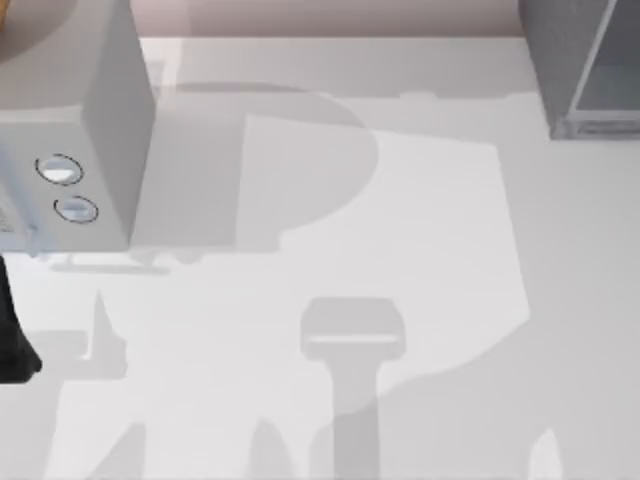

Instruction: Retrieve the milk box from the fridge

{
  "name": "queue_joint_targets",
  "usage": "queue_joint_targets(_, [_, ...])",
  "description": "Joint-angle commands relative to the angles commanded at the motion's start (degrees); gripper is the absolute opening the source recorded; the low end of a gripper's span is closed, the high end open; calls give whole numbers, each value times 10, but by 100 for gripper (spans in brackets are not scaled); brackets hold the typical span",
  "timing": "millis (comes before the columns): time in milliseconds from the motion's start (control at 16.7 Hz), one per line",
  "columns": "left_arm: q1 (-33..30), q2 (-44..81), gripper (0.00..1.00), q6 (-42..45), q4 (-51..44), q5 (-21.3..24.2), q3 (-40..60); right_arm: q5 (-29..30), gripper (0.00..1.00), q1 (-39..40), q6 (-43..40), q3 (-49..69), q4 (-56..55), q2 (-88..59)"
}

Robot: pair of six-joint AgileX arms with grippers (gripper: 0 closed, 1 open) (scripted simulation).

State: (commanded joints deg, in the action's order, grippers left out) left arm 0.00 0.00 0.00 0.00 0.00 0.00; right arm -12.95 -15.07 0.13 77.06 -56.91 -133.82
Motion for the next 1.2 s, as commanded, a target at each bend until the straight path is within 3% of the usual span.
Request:
queue_joint_targets(540, [0,0,100,0,0,0,0,0,2,0,0,0,0,0])
queue_joint_targets(1200, [0,0,100,0,0,0,0,0,0,-2,1,1,10,10])
